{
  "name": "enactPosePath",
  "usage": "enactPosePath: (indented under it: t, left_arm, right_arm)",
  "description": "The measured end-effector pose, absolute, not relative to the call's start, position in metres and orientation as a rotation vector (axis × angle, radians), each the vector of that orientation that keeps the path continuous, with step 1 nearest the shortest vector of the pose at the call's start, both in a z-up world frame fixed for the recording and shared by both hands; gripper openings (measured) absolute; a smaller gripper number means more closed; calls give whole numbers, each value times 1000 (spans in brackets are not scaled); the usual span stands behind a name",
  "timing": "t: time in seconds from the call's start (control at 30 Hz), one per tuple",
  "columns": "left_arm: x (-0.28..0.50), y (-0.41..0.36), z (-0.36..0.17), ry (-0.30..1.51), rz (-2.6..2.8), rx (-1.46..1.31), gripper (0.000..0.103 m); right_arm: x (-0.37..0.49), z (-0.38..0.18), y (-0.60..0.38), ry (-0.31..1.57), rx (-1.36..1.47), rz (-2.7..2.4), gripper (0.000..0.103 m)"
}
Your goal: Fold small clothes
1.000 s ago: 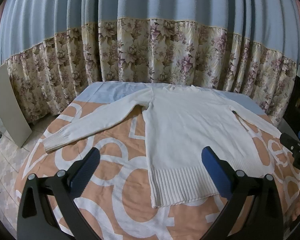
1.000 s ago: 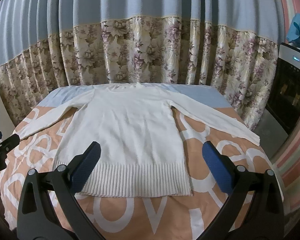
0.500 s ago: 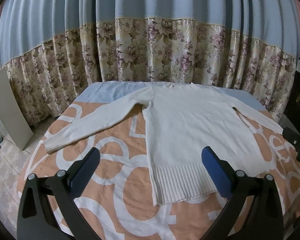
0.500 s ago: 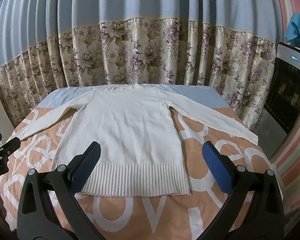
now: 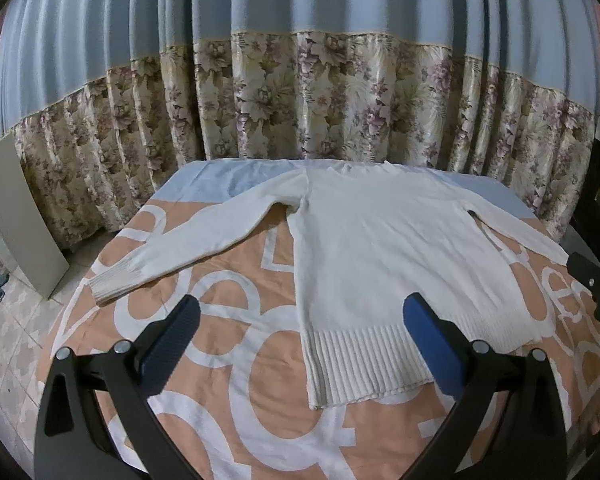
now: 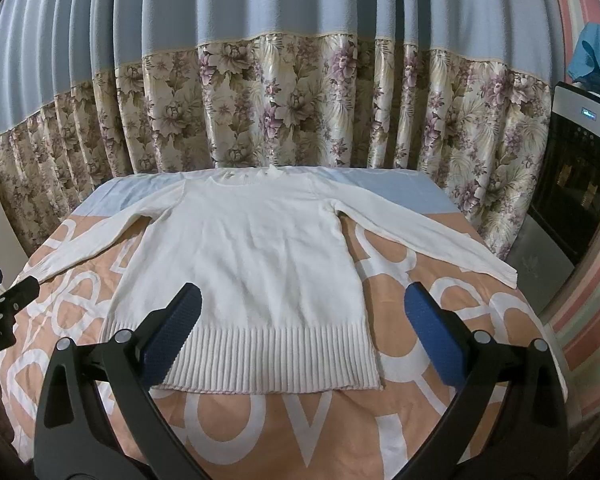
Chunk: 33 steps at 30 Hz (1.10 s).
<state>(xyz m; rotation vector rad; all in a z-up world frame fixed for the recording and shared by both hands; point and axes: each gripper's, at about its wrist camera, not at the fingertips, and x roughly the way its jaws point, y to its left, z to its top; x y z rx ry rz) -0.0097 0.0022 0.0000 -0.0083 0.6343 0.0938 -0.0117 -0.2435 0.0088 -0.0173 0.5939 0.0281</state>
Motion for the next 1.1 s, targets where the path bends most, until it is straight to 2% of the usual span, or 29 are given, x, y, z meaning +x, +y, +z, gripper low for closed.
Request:
enactPosePath:
  t: [1.1]
  left_arm:
    - [-12,9,0,631,95,-21,101]
  right_arm:
    - [-12,2,-244,603,-22,21,100]
